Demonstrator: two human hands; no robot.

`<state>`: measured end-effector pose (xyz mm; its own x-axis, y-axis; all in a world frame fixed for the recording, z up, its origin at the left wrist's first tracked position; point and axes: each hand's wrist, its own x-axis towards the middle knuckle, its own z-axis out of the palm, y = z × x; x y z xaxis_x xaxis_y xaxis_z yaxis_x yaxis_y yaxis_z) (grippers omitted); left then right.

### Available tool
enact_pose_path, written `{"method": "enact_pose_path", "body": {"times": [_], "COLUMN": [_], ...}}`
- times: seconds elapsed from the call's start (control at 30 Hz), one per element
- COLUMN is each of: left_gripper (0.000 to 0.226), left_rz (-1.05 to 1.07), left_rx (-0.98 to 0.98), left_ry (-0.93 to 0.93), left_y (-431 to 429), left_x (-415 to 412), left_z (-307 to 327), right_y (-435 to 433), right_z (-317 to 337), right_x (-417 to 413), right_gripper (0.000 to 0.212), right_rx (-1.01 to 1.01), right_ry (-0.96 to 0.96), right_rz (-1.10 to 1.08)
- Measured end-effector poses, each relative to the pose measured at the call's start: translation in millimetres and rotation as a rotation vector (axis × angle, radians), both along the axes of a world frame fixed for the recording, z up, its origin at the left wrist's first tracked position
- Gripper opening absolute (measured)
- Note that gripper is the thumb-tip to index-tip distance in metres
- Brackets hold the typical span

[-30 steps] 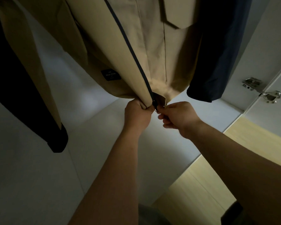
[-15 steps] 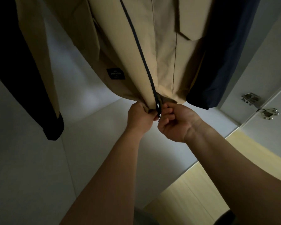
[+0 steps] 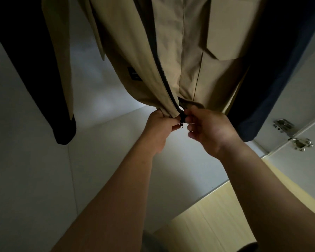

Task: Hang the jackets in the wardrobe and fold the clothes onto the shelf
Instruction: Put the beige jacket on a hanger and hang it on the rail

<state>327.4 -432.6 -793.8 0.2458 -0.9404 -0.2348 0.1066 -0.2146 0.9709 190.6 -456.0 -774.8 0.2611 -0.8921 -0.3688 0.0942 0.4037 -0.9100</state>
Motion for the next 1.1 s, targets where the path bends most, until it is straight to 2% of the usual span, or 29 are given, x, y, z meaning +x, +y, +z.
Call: {"method": "enact_pose_path", "body": {"times": [0.07,0.13,0.23,0.33,0.4,0.67,0.73,0.87,1.0,1.1], "left_gripper": [0.028,0.027,0.028,0.028,0.026,0.032,0.035,0.033,0.031,0.028], "left_rz": [0.004,0.005,0.0,-0.008,0.009,0.064,0.06,-0.007,-0.004,-0.002], "left_rx": [0.028,0.068,0.105,0.096,0.099,0.122,0.108,0.089,0.085,0.099], "left_ry": [0.045,0.023,-0.089,-0.119,-0.113,-0.178,-0.239,-0.457,-0.5,-0.484], "left_y": [0,1,2,3,2,3,4,4,1,0], "left_x": [1,3,7,8,9,17,19,20,19,21], "left_z": [0,-3,-8,-12,-13,-22,-24,-27,-28,-30], "right_y": [1,-1,-1,0,-2,-5,-7,-8,-5,0], "right_z": [-5,-12,-21,-29,-33,-39,-37,-29,-17,-10], "right_x": [0,0,2,0,0,5,5,5,7,7], "right_gripper": [0.024,0.022,0.019,0.029,0.032,0.01,0.012,0.021,0.024,0.022], "right_rx": [-0.355,-0.6,-0.837,-1.098,-1.131,-1.131,-1.124,-1.131,-1.171,-1.207], "right_ry": [0.438,0.679,0.729,0.74,0.775,0.841,0.869,1.057,1.158,1.155], "right_rz": [0.002,-0.015,-0.052,0.049,0.114,0.131,0.184,0.307,0.27,0.216]}}
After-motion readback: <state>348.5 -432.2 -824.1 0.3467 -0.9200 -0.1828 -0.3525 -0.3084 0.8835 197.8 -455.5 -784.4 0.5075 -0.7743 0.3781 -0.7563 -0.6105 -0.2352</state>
